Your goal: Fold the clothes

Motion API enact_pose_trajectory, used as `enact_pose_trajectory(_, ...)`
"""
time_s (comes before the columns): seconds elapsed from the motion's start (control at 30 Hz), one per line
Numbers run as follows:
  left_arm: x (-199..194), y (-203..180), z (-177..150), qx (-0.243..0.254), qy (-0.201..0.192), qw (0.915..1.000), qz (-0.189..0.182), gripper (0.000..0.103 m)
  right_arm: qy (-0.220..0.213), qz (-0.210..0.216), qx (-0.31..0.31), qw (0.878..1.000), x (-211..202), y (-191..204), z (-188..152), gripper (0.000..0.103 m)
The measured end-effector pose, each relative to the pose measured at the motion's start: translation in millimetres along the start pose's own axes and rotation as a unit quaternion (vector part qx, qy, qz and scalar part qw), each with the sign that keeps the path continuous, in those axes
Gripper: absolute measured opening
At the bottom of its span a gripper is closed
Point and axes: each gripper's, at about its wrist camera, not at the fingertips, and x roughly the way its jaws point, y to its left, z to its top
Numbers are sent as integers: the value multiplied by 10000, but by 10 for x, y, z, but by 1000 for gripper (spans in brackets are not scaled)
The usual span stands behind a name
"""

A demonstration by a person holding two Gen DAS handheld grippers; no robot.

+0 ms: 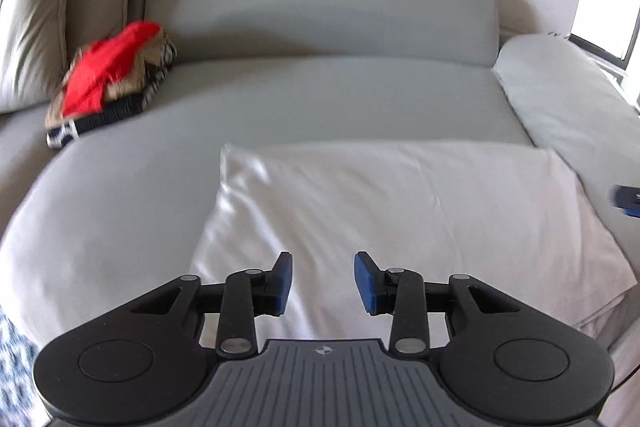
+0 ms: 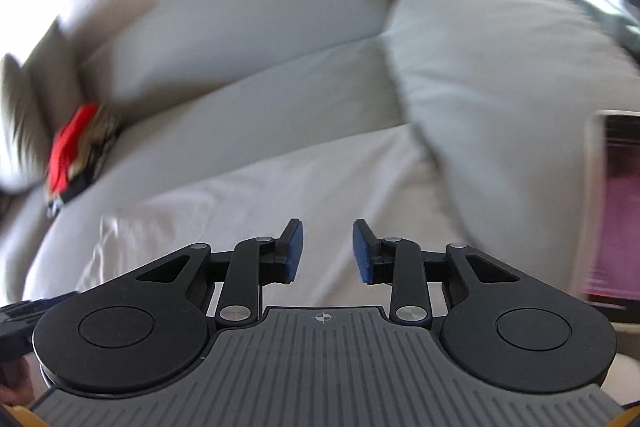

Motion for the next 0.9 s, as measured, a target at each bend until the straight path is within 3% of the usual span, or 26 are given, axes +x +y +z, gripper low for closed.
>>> enact_pose_trajectory(0.03,43,-14,-52,-56,59,10000,20,35,116,19,-55,9999,107,55,-39,30)
enact_pose_trajectory(0.1,100,-24,-153,-124,148,9998,60,35,306,-13,-121,9995,271,67,-111,17)
enact_pose_trajectory(0.17,99,4,-245,-104,181,9997,101,35,367,-643,-213,9970,331,-31,-200,6)
enact_pose_trajectory(0.23,73,38,-294,-118,216,9996,112,36,240,-1297,-172,9911,236,-234,-278,7)
enact_pose_trajectory(0.3,68,91,-315,-200,256,9994,85,37,412,-1849,244,9816,138,-558,-324,9)
enact_pose_trajectory(0.33,67,105,-322,-202,254,9994,75,38,466,-1807,481,9813,69,-689,-330,2)
enact_pose_trajectory(0.43,23,56,-345,-31,235,9996,159,39,366,-1438,871,9851,-204,-829,-308,13)
enact_pose_trajectory(0.5,-54,0,-334,43,256,9993,266,31,210,-1081,705,9914,-368,-654,-320,13)
enact_pose_trajectory(0.57,-154,-92,-339,196,121,9994,268,31,266,-718,473,9959,-431,-414,-335,21)
enact_pose_trajectory(0.67,-141,-239,-346,500,95,9979,404,34,522,-190,149,9983,-351,-44,-398,21)
enact_pose_trajectory(0.8,-4,-269,-371,558,371,9964,526,36,799,-191,-345,9960,-157,263,-573,21)
enact_pose_trajectory(0.9,-20,-247,-378,607,501,9955,526,36,1072,-210,-239,9937,-164,242,-660,19)
